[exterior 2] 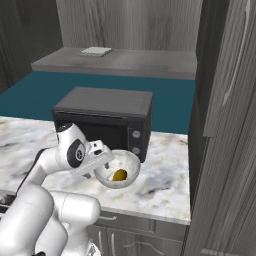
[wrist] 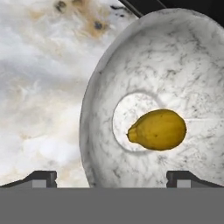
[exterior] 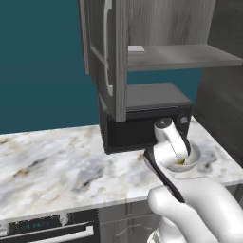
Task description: Pick the lemon from the cabinet and place it in the bowl. Then pick the bowl and place it in the sink. Then turn on the sink facuet.
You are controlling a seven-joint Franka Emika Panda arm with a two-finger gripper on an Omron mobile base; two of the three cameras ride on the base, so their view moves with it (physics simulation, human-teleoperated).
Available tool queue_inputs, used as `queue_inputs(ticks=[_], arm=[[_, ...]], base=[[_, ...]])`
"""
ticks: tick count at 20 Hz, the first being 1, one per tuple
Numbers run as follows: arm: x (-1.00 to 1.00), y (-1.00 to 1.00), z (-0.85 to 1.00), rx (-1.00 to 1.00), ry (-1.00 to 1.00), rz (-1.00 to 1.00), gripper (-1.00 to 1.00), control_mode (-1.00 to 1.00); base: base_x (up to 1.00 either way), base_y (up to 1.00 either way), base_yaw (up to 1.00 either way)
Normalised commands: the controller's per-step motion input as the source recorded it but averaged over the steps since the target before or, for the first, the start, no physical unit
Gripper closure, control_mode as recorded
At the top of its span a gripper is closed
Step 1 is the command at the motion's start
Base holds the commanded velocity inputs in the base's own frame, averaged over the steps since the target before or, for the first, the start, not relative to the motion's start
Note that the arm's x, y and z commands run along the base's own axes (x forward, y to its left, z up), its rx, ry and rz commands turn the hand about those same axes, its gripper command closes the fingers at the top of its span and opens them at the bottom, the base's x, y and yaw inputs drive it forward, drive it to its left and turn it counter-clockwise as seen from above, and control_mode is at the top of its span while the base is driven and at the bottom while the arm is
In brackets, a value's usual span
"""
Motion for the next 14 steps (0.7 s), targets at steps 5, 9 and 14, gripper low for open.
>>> queue_inputs(ticks=[5, 9, 14], arm=[[0.0, -0.05, -0.5, 0.0, 0.0, 0.02, -1.0, -1.0], [0.0, 0.0, -0.49, 0.0, 0.0, 0.02, -1.0, -1.0], [0.0, 0.0, -0.55, 0.0, 0.0, 0.02, -1.0, -1.0]], base=[[0.0, 0.0, 0.0], [0.0, 0.0, 0.0], [0.0, 0.0, 0.0]])
